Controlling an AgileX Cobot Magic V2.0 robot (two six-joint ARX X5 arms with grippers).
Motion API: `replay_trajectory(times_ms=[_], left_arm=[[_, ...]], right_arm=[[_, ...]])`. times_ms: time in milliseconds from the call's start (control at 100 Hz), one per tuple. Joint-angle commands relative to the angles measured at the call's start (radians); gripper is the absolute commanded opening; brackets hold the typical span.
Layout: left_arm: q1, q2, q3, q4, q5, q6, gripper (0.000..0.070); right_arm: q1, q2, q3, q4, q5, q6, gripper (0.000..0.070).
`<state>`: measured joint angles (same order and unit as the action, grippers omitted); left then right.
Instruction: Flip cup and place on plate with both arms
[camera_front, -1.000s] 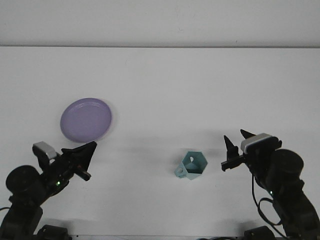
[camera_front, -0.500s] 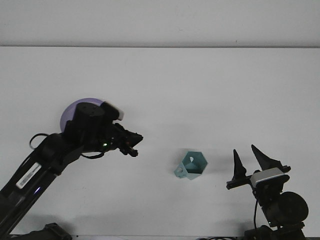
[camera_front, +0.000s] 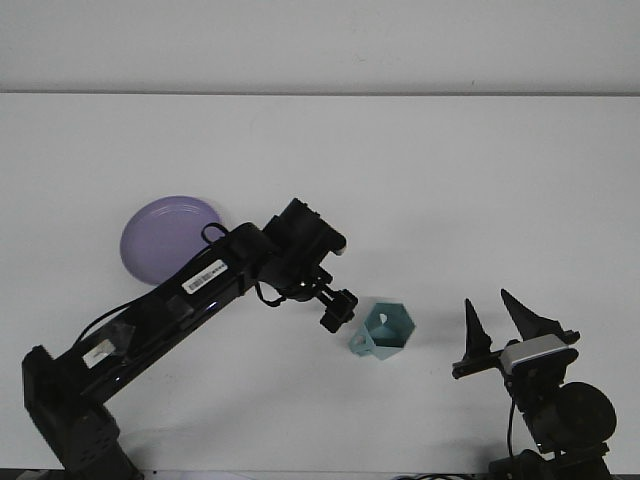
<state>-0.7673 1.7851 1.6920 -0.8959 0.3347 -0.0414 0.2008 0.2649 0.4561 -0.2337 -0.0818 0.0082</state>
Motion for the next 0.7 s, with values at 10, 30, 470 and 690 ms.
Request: replay_trajectory(times_ms=[10,30,470,690], left_arm=[[-0.028,0.049,0.054,0.000,-0.005,-0.005,0.0544],[-0.034,0.062,0.066,-0.001,-0.005,-0.005,0.0544],[-0.101,0.278,0.216,-0.004,-0.005,-0.004,0.0543],[-0.129,0.336,0.216,0.013,-0.006,0.031,0.0400]], right_arm=[[0.001,0.003,0.008,0.015,-0.001,0.019,0.0379],[0.001,0.003,0.008,0.015,-0.001,0.019,0.0379],[0.001,0.003,0.008,0.015,-0.001,0.022,0.0379],[0.001,0.003,0.008,0.016,-0.001,0.022,0.0379]])
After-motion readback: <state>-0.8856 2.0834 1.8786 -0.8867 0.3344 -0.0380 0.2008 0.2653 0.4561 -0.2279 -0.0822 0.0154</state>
